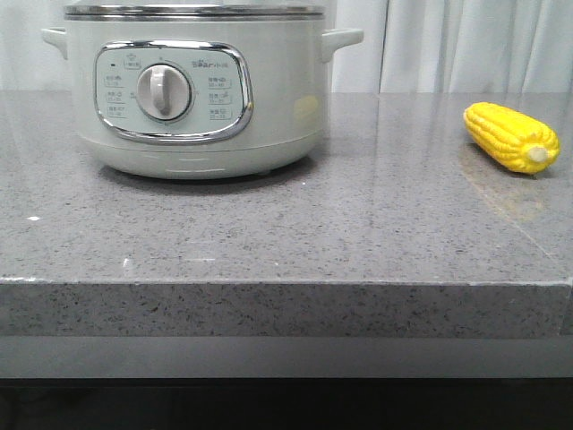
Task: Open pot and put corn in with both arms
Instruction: 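Grasp the glass lid's knob with the left gripper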
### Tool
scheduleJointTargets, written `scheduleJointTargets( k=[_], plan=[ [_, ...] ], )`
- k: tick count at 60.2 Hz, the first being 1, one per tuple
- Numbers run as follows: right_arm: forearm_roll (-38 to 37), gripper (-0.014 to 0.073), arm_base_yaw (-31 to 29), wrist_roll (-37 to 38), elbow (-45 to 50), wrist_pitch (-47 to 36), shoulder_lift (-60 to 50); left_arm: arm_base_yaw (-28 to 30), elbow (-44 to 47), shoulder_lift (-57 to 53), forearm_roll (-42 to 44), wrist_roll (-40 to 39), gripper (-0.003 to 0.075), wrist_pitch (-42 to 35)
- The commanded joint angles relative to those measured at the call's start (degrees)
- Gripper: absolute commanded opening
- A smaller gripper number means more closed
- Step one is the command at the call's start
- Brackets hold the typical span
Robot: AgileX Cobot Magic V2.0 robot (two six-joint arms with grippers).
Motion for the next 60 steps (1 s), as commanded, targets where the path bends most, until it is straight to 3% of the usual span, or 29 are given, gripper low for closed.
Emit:
scheduleJointTargets(
  k=[1,13,28,43,60],
  plan=[
    [-0.2,0.049,-0.2,-0.1,-1.9,-3.5,1.1,0.0,-2.1,0.6,-0.1,0.0,0.0448,-5.4],
    [-0.2,0.049,-0.2,-0.1,-1.9,-2.4,1.1,-1.9,-2.1,0.6,-2.1,0.0,0.0449,-8.0],
    [-0.2,0.049,-0.2,-0.1,-1.9,-2.2,1.1,-13.5,-2.8,5.1,-2.3,0.2,0.0438,-16.1],
    [-0.2,0.049,-0.2,-0.1,-1.9,-2.2,1.1,-23.5,-3.4,14.1,-2.3,0.2,0.0438,-29.6],
    [-0.2,0.049,-0.2,-0.1,-1.9,-2.2,1.1,-27.0,-13.8,28.7,-2.3,0.2,0.0438,-30.2]
  ],
)
